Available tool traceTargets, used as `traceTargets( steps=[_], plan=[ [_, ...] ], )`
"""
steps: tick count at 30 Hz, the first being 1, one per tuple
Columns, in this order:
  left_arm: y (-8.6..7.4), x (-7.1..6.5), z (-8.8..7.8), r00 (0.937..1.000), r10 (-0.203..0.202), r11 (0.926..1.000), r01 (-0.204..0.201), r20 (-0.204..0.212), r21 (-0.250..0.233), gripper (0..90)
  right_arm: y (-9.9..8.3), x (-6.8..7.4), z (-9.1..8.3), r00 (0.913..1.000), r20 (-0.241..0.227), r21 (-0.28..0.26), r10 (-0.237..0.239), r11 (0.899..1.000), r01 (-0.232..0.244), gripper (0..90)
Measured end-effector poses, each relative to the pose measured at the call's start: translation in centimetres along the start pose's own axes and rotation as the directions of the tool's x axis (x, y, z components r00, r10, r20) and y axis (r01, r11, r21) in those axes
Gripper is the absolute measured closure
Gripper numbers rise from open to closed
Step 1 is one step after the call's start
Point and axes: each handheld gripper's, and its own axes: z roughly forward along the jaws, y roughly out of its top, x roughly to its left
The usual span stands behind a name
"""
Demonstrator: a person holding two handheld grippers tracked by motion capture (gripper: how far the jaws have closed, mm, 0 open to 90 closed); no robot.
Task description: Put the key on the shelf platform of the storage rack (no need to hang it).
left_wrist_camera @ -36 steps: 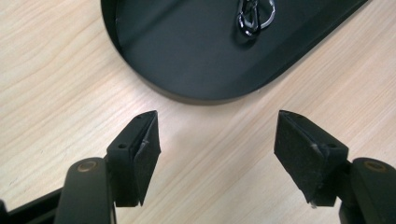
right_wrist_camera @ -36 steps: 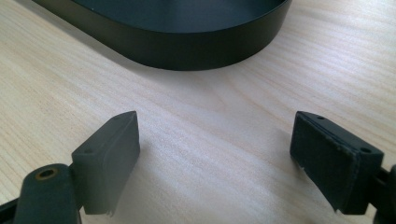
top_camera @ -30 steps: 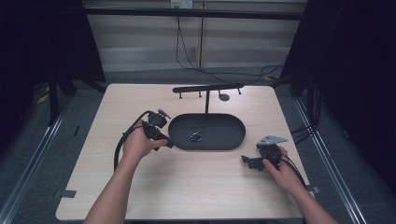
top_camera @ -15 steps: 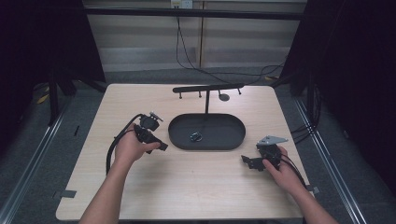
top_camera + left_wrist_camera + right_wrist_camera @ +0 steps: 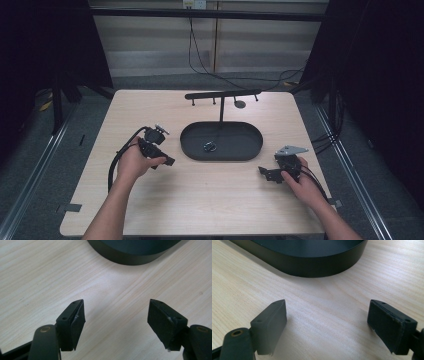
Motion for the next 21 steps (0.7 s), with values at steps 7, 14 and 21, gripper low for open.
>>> traceTargets(
  steps=[7,14,21],
  plan=[
    [-0.9,0.6,0.0,0.9998,-0.016,0.9998,0.016,0.007,-0.008,29.7,0.0,0.0,0.0,1.0000,0.000,-0.001,-0.002,1.000,0.002,15.7],
    [-1.8,0.6,0.3,0.9999,-0.015,0.9999,0.015,0.009,-0.006,29.6,0.0,0.0,0.0,1.0000,0.000,-0.002,-0.002,1.000,0.002,15.7],
    [-3.0,0.8,0.6,0.9998,-0.010,0.9998,0.010,0.015,-0.017,29.0,0.0,0.0,0.0,1.0000,0.001,-0.002,-0.002,1.000,0.002,15.6]
  ],
)
